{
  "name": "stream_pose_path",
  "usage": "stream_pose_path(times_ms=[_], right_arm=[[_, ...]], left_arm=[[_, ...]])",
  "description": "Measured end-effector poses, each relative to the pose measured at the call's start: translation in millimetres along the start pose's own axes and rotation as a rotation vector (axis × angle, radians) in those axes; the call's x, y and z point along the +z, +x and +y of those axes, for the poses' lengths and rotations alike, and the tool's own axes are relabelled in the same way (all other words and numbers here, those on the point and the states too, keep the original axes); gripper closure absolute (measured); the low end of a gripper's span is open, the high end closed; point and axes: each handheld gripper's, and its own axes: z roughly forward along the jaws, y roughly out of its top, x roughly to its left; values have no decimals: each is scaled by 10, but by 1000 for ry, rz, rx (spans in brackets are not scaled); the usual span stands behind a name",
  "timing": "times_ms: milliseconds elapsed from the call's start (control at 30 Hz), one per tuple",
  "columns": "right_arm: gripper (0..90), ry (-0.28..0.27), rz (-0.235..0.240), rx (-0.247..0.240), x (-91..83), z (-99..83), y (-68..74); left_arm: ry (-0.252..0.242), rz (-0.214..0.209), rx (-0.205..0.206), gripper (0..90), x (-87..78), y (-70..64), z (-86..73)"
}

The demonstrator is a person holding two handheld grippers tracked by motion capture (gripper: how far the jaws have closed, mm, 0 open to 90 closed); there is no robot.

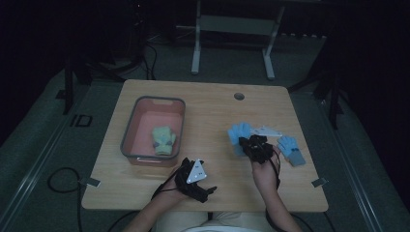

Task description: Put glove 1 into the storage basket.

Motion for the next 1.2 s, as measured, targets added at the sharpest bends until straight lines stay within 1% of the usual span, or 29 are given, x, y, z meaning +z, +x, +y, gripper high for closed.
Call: stream_pose_path(times_ms=[67,100,200,300,400,567,633,767,967,1033,1133,1200], right_arm=[[879,23,-3,-17,65,-65,12],[879,34,-1,-11,95,-88,7],[879,49,7,-13,174,-146,-8],[879,69,7,-24,260,-195,-29],[879,85,5,-18,345,-235,-77],[878,92,-5,-3,437,-272,-141],[878,94,-4,9,470,-278,-162],[878,104,-3,15,538,-294,-186],[873,126,3,28,626,-370,-198],[872,123,0,36,635,-392,-194],[867,120,-9,30,645,-400,-180],[862,118,-6,36,649,-401,-184]], left_arm=[[5,10,8,19,3,-2,-2],[5,9,6,19,2,0,-1],[-2,8,-2,20,-2,10,0],[7,9,2,20,3,10,-7],[7,11,3,19,4,9,-9],[9,12,4,19,7,12,-9],[10,11,3,19,6,13,-9],[10,11,2,19,6,14,-12],[11,6,2,19,6,14,-14],[11,6,2,19,7,15,-14],[12,5,5,19,6,11,-12],[12,5,6,20,6,9,-12]])
